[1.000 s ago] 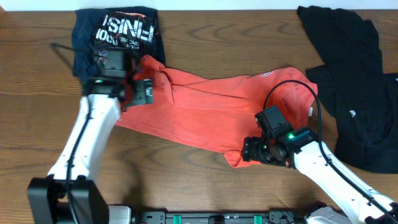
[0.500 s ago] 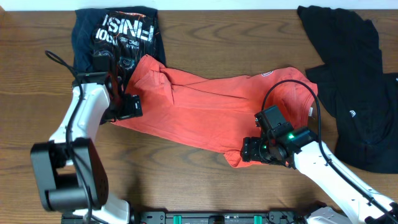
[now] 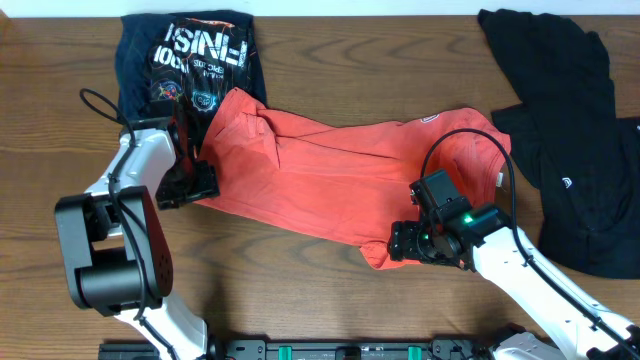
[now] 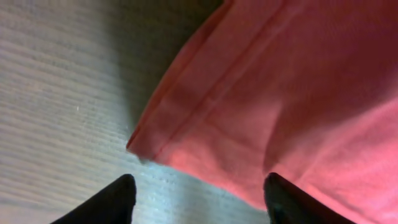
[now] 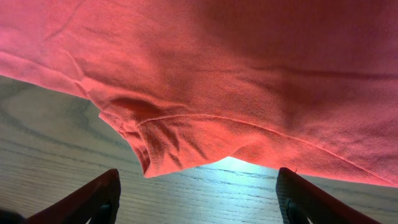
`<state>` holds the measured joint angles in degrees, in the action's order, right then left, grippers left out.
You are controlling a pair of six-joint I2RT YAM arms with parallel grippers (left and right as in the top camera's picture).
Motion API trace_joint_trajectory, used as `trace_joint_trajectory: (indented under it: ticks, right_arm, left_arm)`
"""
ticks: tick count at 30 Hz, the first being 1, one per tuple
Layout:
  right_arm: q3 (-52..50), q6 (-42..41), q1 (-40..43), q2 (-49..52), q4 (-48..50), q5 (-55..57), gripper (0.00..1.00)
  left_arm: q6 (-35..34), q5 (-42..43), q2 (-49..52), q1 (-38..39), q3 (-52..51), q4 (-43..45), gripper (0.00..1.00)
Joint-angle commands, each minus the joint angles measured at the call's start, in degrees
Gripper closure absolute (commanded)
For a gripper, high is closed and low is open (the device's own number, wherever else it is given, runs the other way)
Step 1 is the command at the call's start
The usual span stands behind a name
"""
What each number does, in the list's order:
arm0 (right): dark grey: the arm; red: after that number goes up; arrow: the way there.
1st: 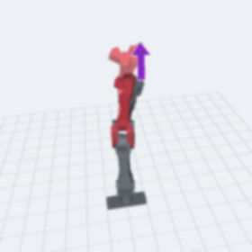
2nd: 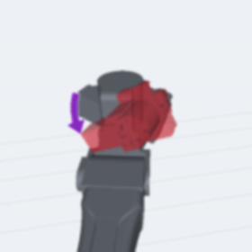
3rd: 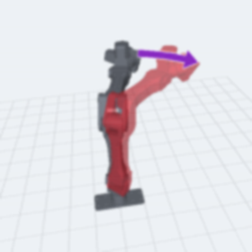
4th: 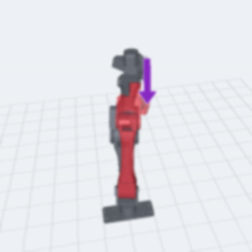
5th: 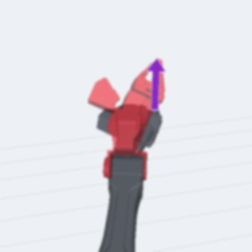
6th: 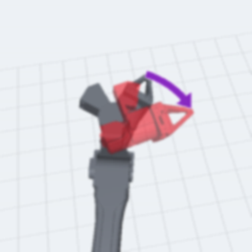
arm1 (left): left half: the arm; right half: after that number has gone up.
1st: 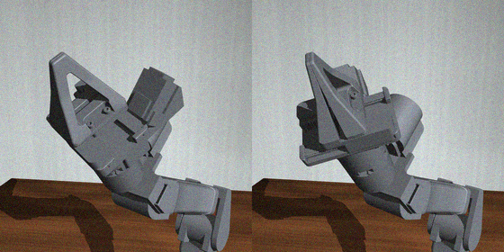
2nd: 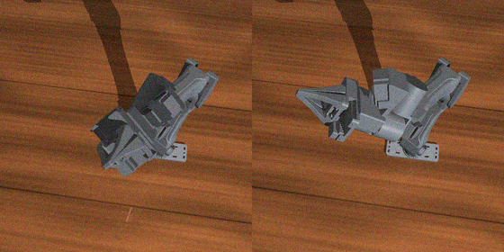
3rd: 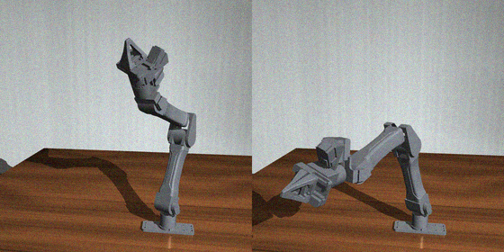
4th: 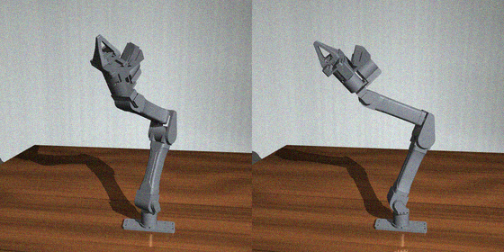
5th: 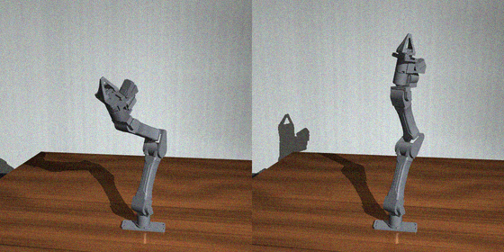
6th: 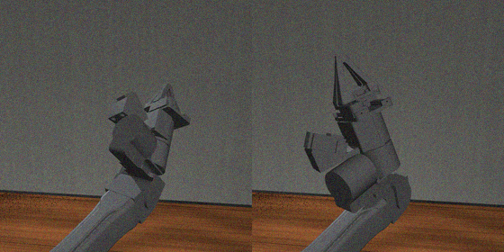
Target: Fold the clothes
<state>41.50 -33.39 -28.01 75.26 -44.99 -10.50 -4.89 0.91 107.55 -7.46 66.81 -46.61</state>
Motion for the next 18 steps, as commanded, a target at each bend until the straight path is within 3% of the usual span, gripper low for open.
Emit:
trace_joint_trajectory:
  ticks: [1,5,7,14,18]
  right_arm:
    - [-0.1,0.9,-0.4,-0.1,-0.1,-0.1,0.23]
    - [-0.1,0.9,-0.4,-0.1,0.0,-0.1,0.25]
    - [-0.1,0.9,-0.4,-0.1,-0.1,0.0,0.29]
    - [0.6,0.9,0.9,-0.7,-3.8,-2.4,0.36]
    - [0.6,1.3,1.9,-2.0,-4.7,-2.6,0.34]
  left_arm:
    - [-0.1,-0.1,0.9,-0.3,-1.7,1.2,0.44]
    - [-0.1,-0.1,0.9,-0.3,-2.9,1.9,0.73]
    - [-0.1,-0.1,0.9,-0.3,-3.0,0.8,0.94]
    - [-1.9,-0.5,-2.7,-0.6,-2.9,-5.6,0.94]
    - [-3.3,-1.3,-6.8,-1.7,-2.9,-3.2,0.94]
